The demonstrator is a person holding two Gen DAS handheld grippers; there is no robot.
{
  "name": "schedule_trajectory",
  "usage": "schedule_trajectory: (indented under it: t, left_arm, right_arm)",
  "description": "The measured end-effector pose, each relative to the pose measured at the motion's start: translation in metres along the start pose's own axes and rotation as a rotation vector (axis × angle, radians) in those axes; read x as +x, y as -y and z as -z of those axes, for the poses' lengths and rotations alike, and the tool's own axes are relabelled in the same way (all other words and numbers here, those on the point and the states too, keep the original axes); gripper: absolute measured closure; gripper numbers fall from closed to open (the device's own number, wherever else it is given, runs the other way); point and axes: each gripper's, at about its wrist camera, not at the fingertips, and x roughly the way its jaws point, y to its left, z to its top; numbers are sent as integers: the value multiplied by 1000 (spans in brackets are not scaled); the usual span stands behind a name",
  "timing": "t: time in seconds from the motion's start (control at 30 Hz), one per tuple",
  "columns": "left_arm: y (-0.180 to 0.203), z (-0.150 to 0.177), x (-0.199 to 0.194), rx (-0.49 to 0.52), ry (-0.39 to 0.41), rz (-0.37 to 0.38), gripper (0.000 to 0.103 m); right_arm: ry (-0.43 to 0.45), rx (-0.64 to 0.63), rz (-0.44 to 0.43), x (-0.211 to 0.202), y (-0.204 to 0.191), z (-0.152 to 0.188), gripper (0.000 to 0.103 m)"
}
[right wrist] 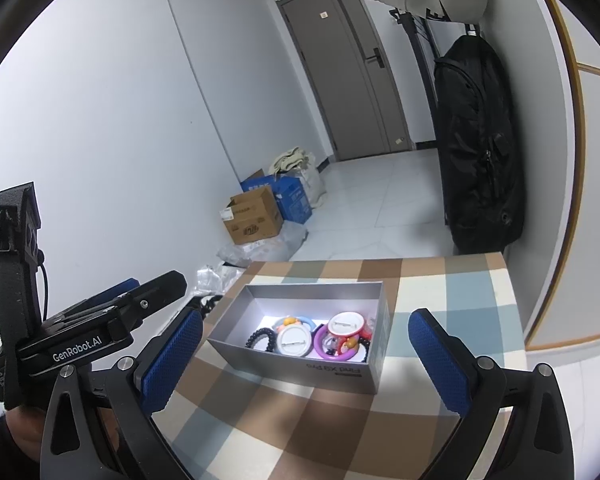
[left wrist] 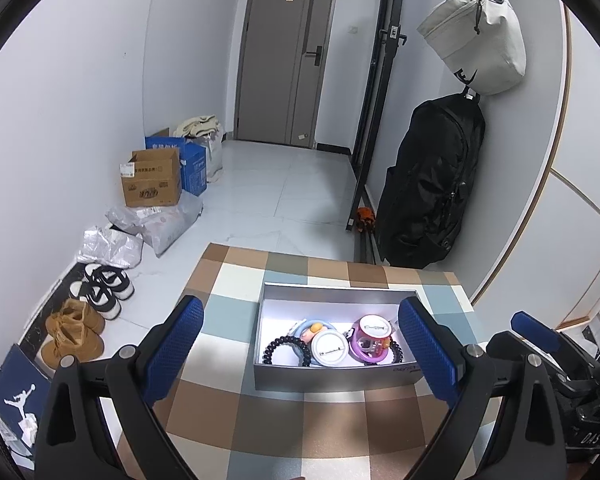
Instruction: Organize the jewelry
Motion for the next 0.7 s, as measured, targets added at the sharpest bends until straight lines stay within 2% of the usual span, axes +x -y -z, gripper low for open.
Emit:
schedule_trajectory:
  t: [0.7]
  left_arm:
    - [-1, 1, 0, -6, -6, -12, 8]
  right_arm:
    - [-3, -1, 1, 0, -1, 1, 0]
